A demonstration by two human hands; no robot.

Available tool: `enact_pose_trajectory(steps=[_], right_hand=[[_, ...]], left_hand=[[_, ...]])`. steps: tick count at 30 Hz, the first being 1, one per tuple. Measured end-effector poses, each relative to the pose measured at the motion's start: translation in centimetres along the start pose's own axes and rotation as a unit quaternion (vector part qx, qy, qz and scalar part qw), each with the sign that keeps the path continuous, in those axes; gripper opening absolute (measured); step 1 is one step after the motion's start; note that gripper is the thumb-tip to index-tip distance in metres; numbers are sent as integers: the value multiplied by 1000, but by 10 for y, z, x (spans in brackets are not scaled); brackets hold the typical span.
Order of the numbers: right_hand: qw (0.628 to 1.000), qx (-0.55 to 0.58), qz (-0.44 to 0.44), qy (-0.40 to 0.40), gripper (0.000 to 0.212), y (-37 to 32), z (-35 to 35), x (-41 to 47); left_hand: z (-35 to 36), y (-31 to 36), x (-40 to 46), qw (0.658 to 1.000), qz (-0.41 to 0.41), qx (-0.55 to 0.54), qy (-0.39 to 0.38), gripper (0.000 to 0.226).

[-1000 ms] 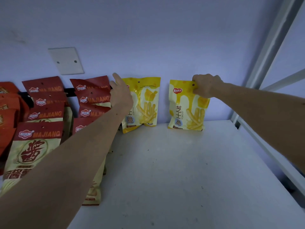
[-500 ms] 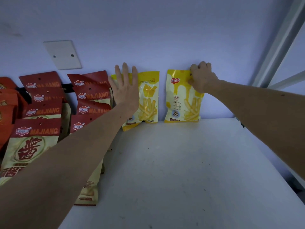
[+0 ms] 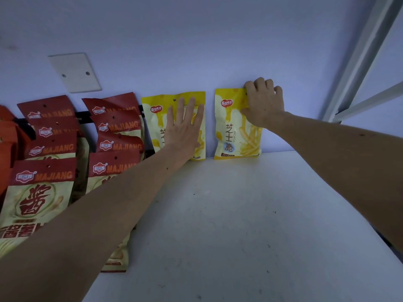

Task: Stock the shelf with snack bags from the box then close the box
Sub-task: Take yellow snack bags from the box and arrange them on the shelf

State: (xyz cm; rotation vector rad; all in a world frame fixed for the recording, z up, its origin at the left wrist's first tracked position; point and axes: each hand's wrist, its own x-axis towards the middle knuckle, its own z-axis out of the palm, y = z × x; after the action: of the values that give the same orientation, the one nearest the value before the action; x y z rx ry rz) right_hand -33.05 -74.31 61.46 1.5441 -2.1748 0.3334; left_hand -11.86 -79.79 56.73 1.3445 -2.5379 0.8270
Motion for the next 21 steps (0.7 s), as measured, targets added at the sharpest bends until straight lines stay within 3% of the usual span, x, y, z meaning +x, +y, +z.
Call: enact_pose_trajectory(steps=[3, 11, 16, 21], right_hand=[[1000, -5, 0, 8, 47, 0, 3, -1], [998, -13, 0, 63, 53, -1, -3, -7], [990, -70, -41, 115, 54, 5, -6, -31], [985, -111, -63, 115, 52, 10, -10, -67]], left_hand=[[0, 0, -2, 1000, 7, -1, -1, 103], [2, 4, -9, 999, 30, 18, 11, 91], [-2, 1, -16, 999, 45, 22, 15, 85], [-11, -3, -30, 998, 63, 21, 23, 78]])
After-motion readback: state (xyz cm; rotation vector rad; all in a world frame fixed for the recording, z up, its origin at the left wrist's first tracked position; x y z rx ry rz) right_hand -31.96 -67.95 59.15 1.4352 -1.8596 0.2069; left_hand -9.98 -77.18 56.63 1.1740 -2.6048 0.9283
